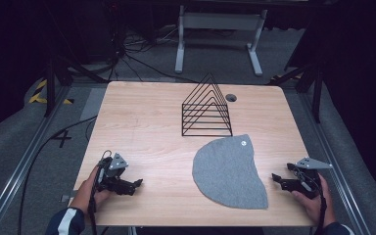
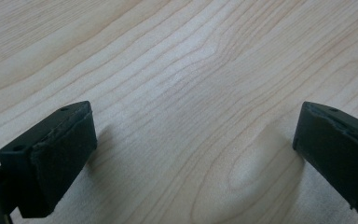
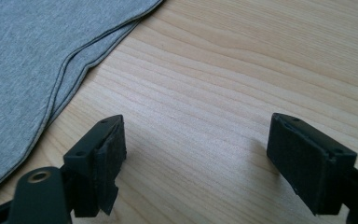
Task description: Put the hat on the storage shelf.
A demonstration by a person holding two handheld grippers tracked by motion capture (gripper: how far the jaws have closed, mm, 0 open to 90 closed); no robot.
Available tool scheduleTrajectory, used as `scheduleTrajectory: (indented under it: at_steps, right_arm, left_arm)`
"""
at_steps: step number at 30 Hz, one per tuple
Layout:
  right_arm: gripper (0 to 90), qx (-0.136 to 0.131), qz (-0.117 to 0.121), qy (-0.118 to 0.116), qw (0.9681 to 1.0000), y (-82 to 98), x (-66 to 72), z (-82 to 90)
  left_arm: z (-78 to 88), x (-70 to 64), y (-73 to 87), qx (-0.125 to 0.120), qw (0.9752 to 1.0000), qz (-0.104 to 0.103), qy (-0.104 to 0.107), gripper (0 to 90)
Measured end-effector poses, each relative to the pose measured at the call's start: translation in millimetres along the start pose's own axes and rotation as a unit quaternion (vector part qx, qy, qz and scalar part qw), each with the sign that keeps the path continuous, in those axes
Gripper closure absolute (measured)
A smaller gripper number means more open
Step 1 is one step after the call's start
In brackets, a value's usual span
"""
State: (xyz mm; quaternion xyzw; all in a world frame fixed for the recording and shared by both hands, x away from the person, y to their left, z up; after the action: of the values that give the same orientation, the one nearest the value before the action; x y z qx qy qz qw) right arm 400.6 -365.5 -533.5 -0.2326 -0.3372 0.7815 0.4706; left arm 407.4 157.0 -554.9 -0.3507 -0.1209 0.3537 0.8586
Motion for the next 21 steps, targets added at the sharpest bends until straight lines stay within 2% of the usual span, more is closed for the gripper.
scheduleTrajectory:
  at_steps: [2,3,7,11,13,17,19,20,21]
  right_arm:
    - [19.8,0.000,0.000,0.000,1.0000,0.0,0.1,0.0]
    - [19.3,0.001,0.000,0.000,1.0000,0.1,0.2,-0.1]
    - [16.1,0.004,-0.002,0.006,1.0000,0.1,-1.0,-1.4]
    - [15.4,0.004,-0.002,0.007,1.0000,-0.8,-1.2,-2.4]
    - [15.4,0.007,-0.001,0.009,0.9999,-0.9,-1.2,-2.7]
    - [15.5,0.016,-0.010,0.017,0.9997,-2.9,-1.5,-4.3]
    - [19.5,0.035,-0.005,0.012,0.9993,-2.5,-0.6,-2.5]
    - [26.8,0.040,-0.004,0.007,0.9992,-3.2,1.5,-1.0]
    - [30.3,0.040,0.009,0.001,0.9992,-4.8,4.1,0.6]
  left_arm:
    - [-1.9,-0.3,-2.2,0.002,1.0000,-0.003,0.001,0.0]
    - [-2.8,-1.3,-2.8,0.001,1.0000,0.005,-0.001,0.0]
    - [-2.8,-1.4,-3.1,0.001,1.0000,0.005,-0.004,0.0]
    - [-1.2,-4.8,-3.3,-0.004,1.0000,0.000,0.002,3.8]
    - [-0.8,-6.8,-4.7,0.000,0.9999,-0.011,0.010,7.7]
    - [-4.8,-8.9,-9.4,0.011,0.9995,-0.021,0.020,7.5]
    - [-7.3,-11.6,-13.8,0.008,0.9991,-0.031,0.028,9.7]
    - [-9.1,-14.9,-17.8,0.005,0.9989,-0.033,0.033,13.9]
    - [-10.8,-18.1,-20.4,0.006,0.9986,-0.036,0.039,18.2]
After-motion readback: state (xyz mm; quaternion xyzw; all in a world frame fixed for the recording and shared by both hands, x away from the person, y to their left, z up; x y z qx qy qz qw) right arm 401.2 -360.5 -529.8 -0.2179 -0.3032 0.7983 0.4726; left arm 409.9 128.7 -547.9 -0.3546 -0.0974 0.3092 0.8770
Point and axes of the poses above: each handheld gripper's, and its own axes: z roughly backward along the jaws, y roughly out of its underside, x roughly to its left, the point moved 10 cm from there along -z, roughly forward along the jaws, and after that the axes turned 2 degrees about y, right-handed, at the moved point
